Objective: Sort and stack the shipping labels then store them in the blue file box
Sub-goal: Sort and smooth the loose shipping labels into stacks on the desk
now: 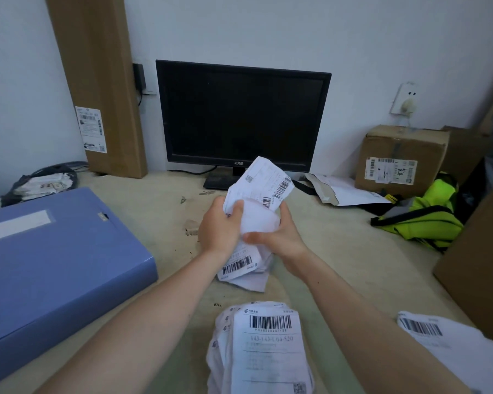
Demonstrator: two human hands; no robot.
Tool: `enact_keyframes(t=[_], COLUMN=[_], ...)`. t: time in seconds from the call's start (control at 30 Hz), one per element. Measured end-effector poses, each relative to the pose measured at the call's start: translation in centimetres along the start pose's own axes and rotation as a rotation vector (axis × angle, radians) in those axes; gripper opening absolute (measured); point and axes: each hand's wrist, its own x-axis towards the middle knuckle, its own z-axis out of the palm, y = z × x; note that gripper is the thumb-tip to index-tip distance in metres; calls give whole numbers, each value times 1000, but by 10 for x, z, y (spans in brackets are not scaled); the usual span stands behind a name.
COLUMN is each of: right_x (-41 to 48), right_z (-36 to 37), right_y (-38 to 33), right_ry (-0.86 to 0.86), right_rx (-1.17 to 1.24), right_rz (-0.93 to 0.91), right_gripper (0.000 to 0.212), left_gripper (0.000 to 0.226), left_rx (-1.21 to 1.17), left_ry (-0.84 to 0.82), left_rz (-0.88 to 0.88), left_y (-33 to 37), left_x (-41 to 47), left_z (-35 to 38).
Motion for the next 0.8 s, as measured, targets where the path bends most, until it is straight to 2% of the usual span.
enact_keyframes(t=[0.07, 0.17, 0.27, 0.37, 0.43, 0.53, 0.7, 0.8], right_x=[-6, -17, -29, -44, -55, -66, -79, -88], right_z=[2, -1, -6, -6, -3, -3, -18, -33], right_y=[-10, -24, -38, -50, -55, -67, -102, -120], right_ry=[34, 92, 144, 156, 142, 171, 392, 520], right_rx=[-51, -55, -25, 2, 2, 19, 358, 403], right_rz=[-42, -49, -78, -103, -115, -146, -86, -127], right_gripper=[78, 60, 52, 48, 46, 32, 16, 8], left_gripper=[32, 33, 14, 32, 35, 22, 19, 15], left_rx=[-32, -192, -335, -338, -312, -326, -311, -317], left_ry=[-18, -148, -331, -477, -450, -376, -419, -417], left_rz=[-39, -126, -86, -66, -64, -46, 31, 50], left_y=[12, 27, 36, 33, 34, 44, 64, 74], left_x=[-3, -7, -9, -18, -28, -41, -62, -72], left_z=[-8, -23, -41, -55, -58, -63, -72, -72])
